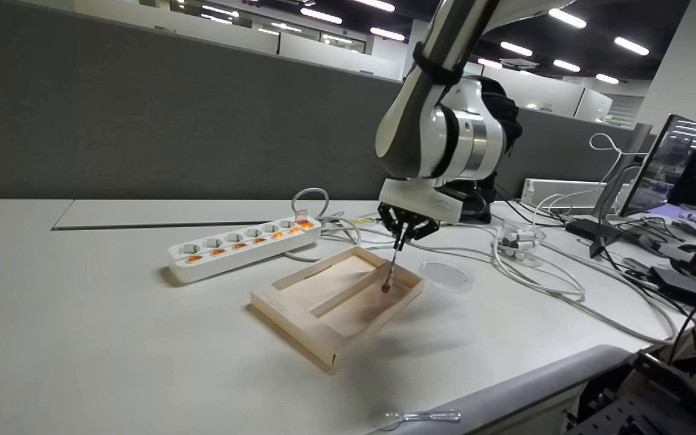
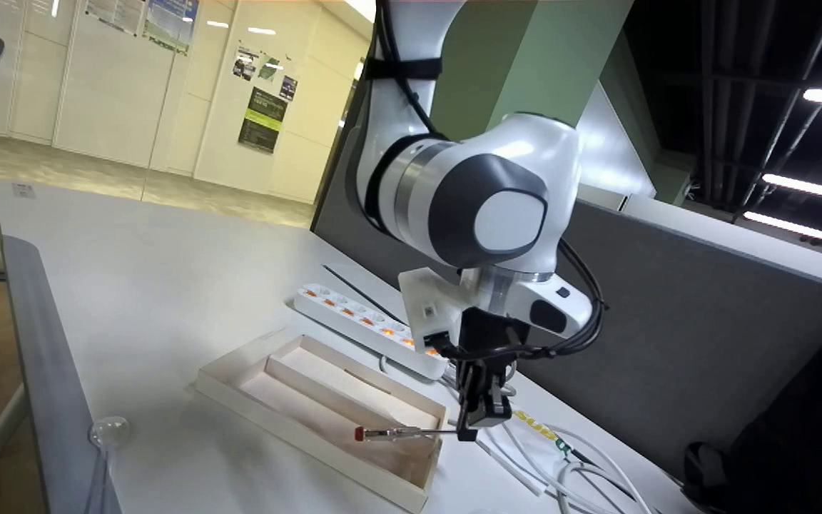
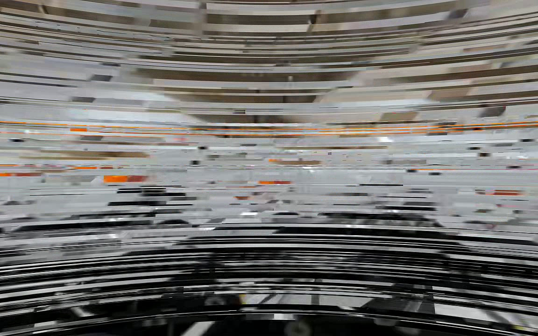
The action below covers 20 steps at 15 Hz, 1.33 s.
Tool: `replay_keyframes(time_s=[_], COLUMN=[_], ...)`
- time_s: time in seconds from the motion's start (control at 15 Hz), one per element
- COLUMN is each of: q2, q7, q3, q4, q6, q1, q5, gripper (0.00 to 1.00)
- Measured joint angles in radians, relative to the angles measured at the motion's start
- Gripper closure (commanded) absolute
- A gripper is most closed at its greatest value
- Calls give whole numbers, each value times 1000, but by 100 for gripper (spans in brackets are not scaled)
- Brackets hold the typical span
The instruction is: Remove the screwdriver from the tray
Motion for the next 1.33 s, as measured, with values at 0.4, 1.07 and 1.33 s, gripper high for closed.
replay_keyframes(time_s=[0.4,1.07,1.33], q2=[-101,-130,-91], q7=[4,3,-2], q3=[-140,-142,-42], q4=[-43,-69,-41], q6=[36,38,27], q1=[17,-100,-198], q5=[14,117,166], gripper=[96,96,96])
